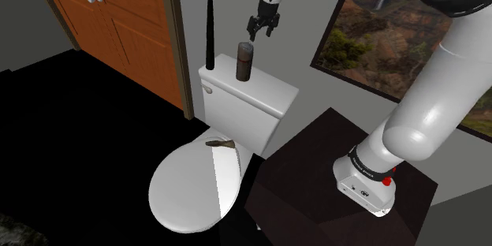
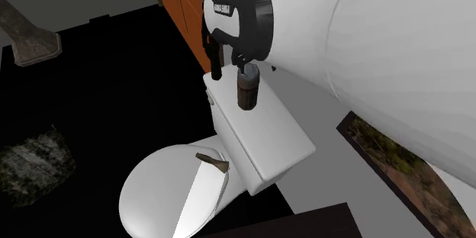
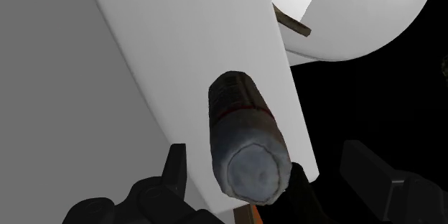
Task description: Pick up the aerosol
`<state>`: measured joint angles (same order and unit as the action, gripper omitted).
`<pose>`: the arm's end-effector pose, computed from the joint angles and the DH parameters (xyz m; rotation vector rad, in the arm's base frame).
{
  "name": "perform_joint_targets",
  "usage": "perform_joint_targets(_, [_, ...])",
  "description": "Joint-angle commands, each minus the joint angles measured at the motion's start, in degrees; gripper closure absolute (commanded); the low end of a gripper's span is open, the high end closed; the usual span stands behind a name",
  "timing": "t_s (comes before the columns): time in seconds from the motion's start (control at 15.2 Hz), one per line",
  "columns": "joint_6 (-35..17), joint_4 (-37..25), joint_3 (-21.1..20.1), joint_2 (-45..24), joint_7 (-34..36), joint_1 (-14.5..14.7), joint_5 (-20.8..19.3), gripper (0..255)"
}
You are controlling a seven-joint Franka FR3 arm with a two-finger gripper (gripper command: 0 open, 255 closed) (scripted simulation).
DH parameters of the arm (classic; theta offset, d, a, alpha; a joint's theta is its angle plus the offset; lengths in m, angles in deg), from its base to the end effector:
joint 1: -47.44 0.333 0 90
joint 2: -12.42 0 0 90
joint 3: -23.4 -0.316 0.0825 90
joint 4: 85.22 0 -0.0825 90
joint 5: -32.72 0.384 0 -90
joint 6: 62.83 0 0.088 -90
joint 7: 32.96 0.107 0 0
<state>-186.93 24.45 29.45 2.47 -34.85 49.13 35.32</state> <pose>0.6050 -0.0419 0.4127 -3.1214 0.1011 -0.1255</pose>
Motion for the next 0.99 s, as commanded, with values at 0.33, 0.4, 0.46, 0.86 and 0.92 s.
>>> perform_joint_targets(0.33, [-0.48,-15.59,-1.02,-15.75,-1.58,-0.99,3.30,0])
perform_joint_targets(0.4, [-0.20,-18.32,-1.21,-18.16,-1.71,-1.18,3.66,0])
perform_joint_targets(0.46, [-0.06,-19.48,-1.30,-19.15,-1.75,-1.27,3.80,0])
perform_joint_targets(0.86, [-3.69,-17.84,-1.50,-21.15,-2.12,-1.35,4.14,0])
perform_joint_targets(0.92, [-4.61,-17.49,-1.55,-21.73,-2.21,-1.37,4.23,0])
